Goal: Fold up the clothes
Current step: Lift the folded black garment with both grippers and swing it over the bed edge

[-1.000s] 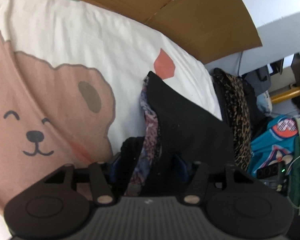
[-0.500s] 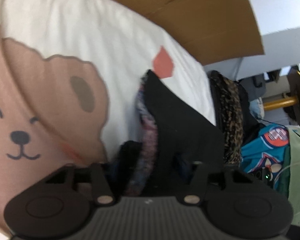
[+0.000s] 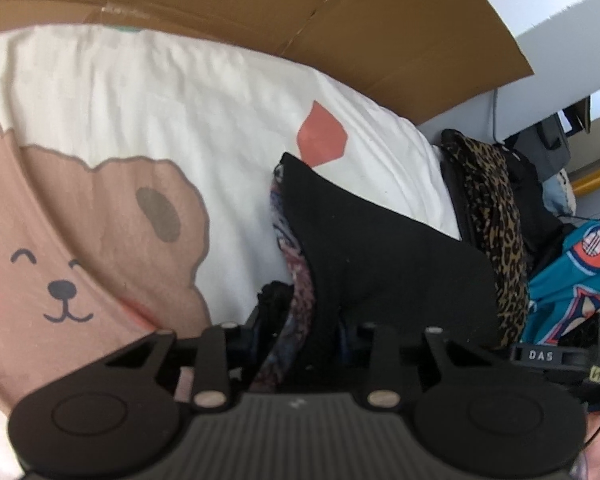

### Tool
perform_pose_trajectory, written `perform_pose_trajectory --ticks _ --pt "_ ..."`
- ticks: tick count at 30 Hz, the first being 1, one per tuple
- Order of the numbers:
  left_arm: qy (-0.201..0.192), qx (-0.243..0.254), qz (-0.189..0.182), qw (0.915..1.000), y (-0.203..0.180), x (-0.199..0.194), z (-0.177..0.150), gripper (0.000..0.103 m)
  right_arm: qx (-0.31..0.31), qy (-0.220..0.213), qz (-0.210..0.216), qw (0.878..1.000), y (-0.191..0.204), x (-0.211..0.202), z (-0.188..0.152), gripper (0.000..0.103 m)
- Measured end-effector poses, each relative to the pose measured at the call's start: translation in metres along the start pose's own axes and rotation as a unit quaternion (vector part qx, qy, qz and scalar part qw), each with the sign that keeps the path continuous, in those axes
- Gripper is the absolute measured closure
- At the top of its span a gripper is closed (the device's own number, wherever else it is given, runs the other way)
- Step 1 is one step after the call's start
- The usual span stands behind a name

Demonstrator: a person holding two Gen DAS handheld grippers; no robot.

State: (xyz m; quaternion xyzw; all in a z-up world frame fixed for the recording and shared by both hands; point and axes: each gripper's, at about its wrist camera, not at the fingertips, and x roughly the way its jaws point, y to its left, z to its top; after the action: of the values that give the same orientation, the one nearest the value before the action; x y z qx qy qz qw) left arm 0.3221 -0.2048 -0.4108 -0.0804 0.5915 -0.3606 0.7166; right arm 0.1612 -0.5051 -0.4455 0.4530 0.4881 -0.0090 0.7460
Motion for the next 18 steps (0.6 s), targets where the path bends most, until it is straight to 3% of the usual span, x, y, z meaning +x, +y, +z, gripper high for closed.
perform_pose_trajectory --ticks 10,18 --pt "-0.002 0.040 0.054 0.9977 -0.036 -0.036 -0.005 0.070 -0.080 -0.001 -0.024 0.997 0.038 -0.023 -0.010 0.094" --pt "-0.037 0.023 0.078 0.9961 -0.065 -0.093 -0.009 0.070 -0.126 -0.010 -0.011 0.992 0.078 -0.062 -0.012 0.094"
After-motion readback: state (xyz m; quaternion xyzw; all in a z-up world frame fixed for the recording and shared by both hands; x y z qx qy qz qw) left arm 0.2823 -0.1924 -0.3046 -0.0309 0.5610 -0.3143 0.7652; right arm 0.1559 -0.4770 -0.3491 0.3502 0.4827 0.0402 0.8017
